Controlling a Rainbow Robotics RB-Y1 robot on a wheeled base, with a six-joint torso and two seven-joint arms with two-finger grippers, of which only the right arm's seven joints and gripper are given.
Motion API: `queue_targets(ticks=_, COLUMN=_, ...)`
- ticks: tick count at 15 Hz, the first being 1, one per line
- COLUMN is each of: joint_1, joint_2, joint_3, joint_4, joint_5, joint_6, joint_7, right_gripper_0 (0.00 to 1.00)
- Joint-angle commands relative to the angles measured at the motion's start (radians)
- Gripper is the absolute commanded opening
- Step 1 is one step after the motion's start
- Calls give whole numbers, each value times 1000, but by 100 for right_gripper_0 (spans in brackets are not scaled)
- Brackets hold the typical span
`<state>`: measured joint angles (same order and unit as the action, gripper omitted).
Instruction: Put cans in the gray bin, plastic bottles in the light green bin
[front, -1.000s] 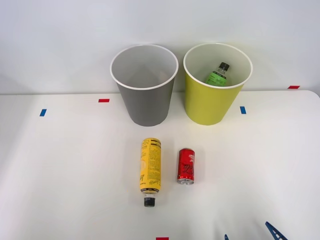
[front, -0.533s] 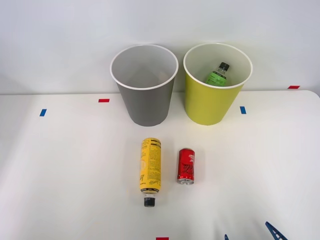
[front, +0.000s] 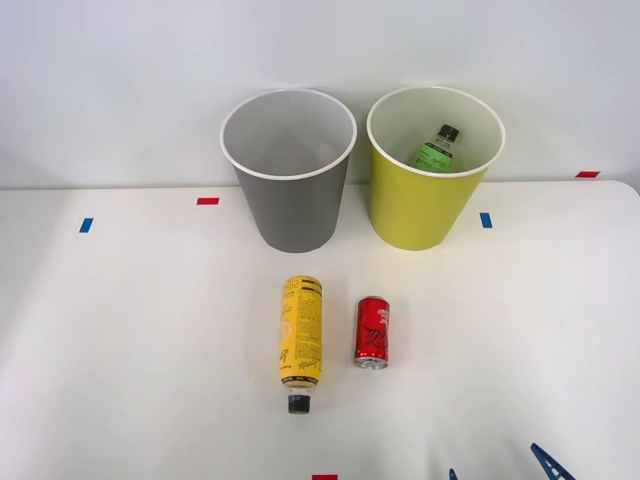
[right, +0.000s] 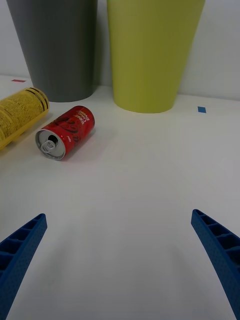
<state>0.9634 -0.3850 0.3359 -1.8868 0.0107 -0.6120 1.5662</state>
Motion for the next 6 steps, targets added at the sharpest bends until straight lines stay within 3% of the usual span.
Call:
queue_targets(ticks=1, joint_1=0, joint_2=0, joint_3=0, joint_4=0, joint_5=0, joint_6=0, joint_7=0, right_gripper_0=100)
queue_targets(ticks=6, joint_1=0, joint_2=0, joint_3=0, joint_4=0, joint_5=0, joint_6=0, joint_7=0, right_gripper_0=100)
